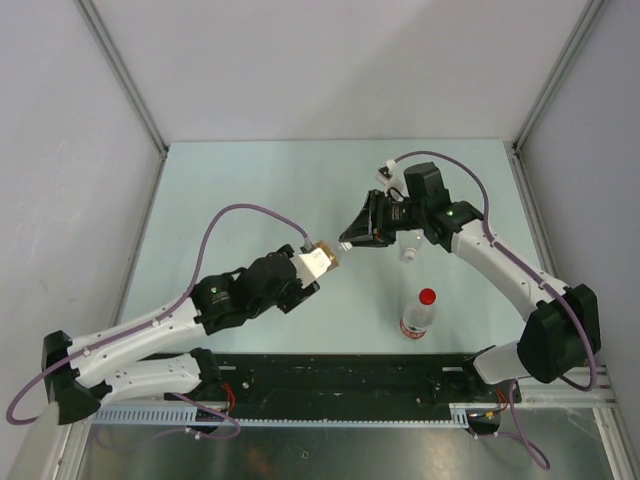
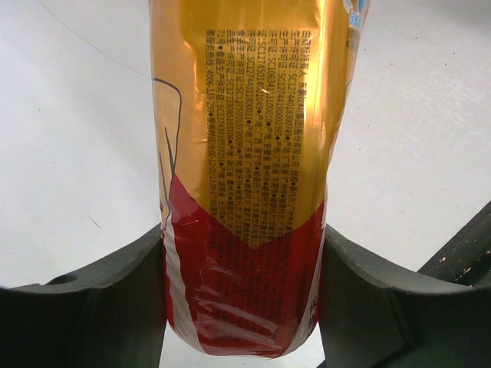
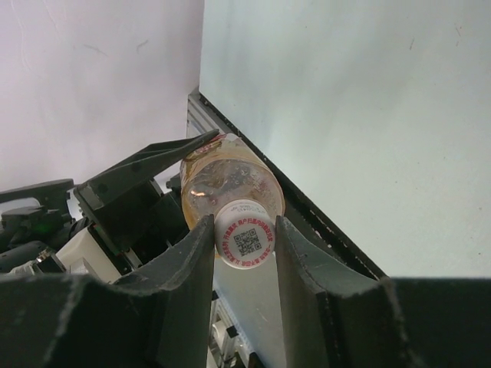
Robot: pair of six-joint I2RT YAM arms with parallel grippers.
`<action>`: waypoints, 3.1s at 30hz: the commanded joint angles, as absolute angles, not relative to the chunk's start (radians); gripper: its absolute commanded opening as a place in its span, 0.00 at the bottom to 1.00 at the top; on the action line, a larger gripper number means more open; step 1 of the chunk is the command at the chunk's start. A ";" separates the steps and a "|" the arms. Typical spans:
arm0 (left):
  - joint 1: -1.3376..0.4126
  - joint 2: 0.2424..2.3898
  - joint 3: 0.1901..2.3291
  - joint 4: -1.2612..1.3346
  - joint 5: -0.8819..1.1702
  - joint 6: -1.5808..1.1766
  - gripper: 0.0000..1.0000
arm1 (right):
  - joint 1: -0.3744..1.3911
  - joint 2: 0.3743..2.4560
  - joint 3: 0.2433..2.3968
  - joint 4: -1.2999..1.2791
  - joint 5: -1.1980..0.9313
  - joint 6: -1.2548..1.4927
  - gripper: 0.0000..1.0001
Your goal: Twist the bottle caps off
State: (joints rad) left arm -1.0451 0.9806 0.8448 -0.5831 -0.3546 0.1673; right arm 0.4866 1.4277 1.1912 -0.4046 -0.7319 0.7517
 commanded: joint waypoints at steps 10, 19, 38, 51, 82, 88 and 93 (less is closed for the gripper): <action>-1.051 0.857 0.882 -0.552 -0.203 0.164 0.00 | 0.532 1.228 1.199 -0.297 -0.693 0.643 0.00; -1.051 0.843 0.924 -0.494 0.032 0.114 0.00 | 0.545 1.127 1.149 -0.207 -0.728 0.584 0.00; -1.042 0.728 0.892 -0.279 0.551 0.012 0.00 | 0.591 0.948 1.106 -0.133 -0.882 0.374 0.00; -1.012 0.809 0.911 -0.172 0.934 -0.069 0.00 | 0.606 0.895 1.104 -0.159 -0.950 0.252 0.00; -0.991 0.622 0.768 -0.223 0.222 -0.028 0.00 | 0.603 0.875 1.103 -0.186 -0.730 0.270 0.99; -0.991 0.630 0.778 -0.285 0.062 0.013 0.00 | 0.600 0.893 1.104 -0.181 -0.669 0.296 0.99; -0.992 0.670 0.810 -0.329 0.009 0.064 0.00 | 0.588 0.928 1.104 -0.165 -0.630 0.344 0.99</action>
